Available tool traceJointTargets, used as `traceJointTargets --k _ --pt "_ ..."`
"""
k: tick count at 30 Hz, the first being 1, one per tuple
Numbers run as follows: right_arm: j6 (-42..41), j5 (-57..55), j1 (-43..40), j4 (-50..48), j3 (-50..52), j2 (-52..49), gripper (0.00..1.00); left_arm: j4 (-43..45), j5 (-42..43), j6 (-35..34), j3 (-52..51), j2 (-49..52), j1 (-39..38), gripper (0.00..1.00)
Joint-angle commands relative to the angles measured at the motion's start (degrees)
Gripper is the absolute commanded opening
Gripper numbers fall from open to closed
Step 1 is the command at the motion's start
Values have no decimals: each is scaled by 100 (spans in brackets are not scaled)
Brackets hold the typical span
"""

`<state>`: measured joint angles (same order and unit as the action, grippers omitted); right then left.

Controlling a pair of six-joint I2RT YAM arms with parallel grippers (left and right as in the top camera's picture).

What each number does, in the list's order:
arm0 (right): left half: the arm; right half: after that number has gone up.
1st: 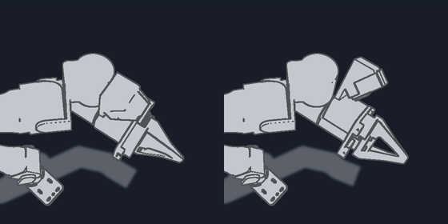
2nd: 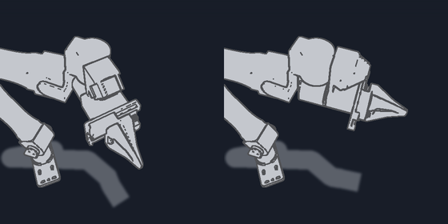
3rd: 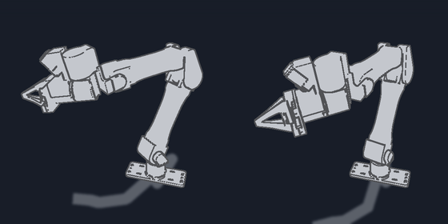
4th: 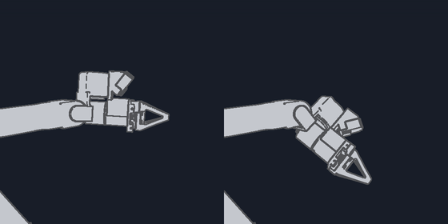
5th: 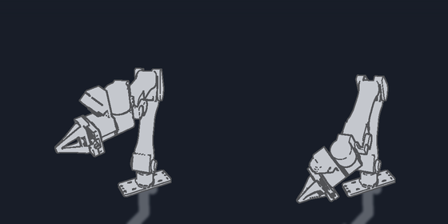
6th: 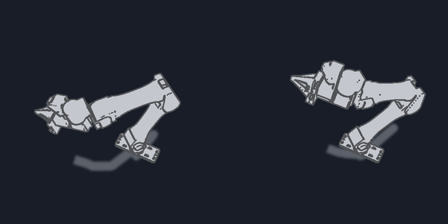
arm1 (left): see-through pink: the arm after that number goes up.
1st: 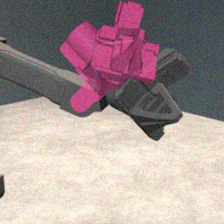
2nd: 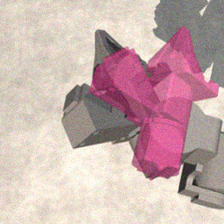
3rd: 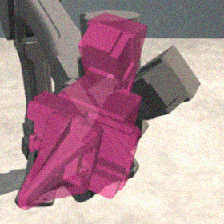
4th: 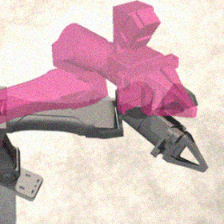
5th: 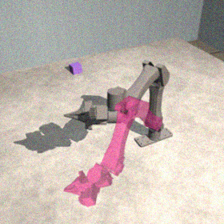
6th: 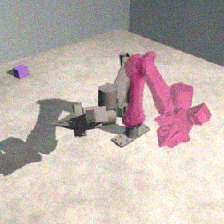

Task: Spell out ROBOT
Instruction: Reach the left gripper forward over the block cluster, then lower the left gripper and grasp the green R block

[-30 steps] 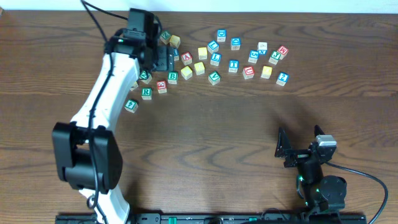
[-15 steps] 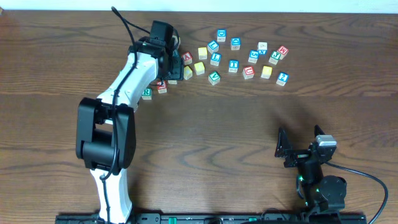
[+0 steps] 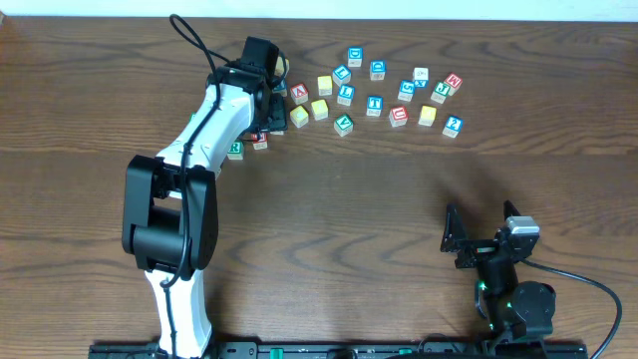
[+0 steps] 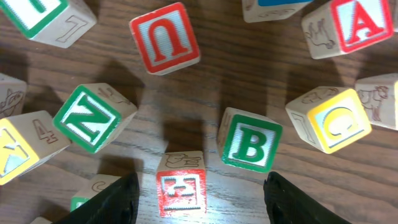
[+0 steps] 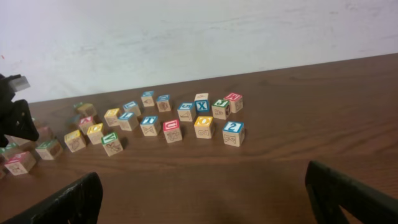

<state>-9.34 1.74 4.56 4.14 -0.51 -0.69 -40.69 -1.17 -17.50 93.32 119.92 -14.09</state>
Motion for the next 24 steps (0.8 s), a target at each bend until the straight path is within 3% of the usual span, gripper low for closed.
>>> traceJointTargets --k 1,11,24 --pt "85 9 -39 9 20 31 99 -46 -243 -190 120 22 9 64" --pt "85 9 -39 9 20 31 99 -640 -400 -142 120 22 315 63" --pt "85 9 -39 9 20 31 99 -859 529 1217 -33 24 828 62"
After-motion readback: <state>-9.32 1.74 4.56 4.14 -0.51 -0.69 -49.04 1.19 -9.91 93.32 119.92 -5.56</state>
